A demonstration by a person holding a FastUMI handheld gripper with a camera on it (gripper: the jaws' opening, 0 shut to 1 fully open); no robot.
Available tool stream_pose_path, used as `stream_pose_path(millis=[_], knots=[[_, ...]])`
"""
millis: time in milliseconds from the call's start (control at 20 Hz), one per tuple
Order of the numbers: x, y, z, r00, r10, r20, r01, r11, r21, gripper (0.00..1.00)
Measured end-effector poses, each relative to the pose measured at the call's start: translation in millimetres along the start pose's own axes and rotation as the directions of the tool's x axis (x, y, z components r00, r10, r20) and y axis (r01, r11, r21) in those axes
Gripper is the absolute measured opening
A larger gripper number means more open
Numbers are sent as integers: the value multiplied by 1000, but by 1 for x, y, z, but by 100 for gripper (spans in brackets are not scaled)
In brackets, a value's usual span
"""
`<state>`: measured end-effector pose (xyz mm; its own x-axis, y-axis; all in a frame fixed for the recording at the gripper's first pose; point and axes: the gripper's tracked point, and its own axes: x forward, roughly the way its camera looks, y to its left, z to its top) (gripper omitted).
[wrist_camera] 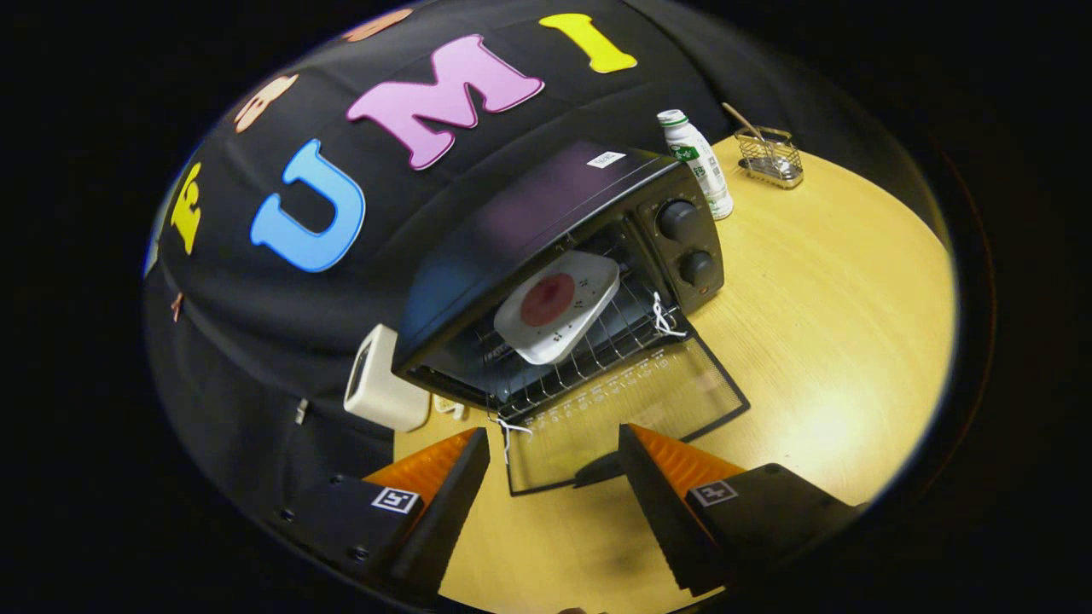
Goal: Open the toaster oven, put the food inside, and close the toaster oven door.
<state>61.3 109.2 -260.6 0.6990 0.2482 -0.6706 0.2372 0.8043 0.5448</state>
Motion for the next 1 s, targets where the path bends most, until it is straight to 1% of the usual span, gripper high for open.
stream_pose_path(millis=[50, 150, 250, 400, 550, 650, 750, 850, 1000], knots=[[2, -6, -10, 1000, -23, -14, 22, 999, -49, 99], [-1, -20, -42, 992, -78, -104, 64, 989, -137, 99], [-6, -35, -65, 982, -131, -139, 94, 965, -247, 99], [-7, -42, -78, 977, -174, -120, 113, 908, -403, 99], [-2, -51, -84, 967, -229, -107, 137, 831, -540, 99], [3, -55, -93, 961, -254, -113, 141, 795, -590, 99], [9, -60, -103, 952, -276, -131, 140, 774, -617, 99], [15, -64, -112, 943, -299, -149, 143, 764, -629, 99], [25, -66, -117, 932, -322, -169, 155, 772, -617, 100]])
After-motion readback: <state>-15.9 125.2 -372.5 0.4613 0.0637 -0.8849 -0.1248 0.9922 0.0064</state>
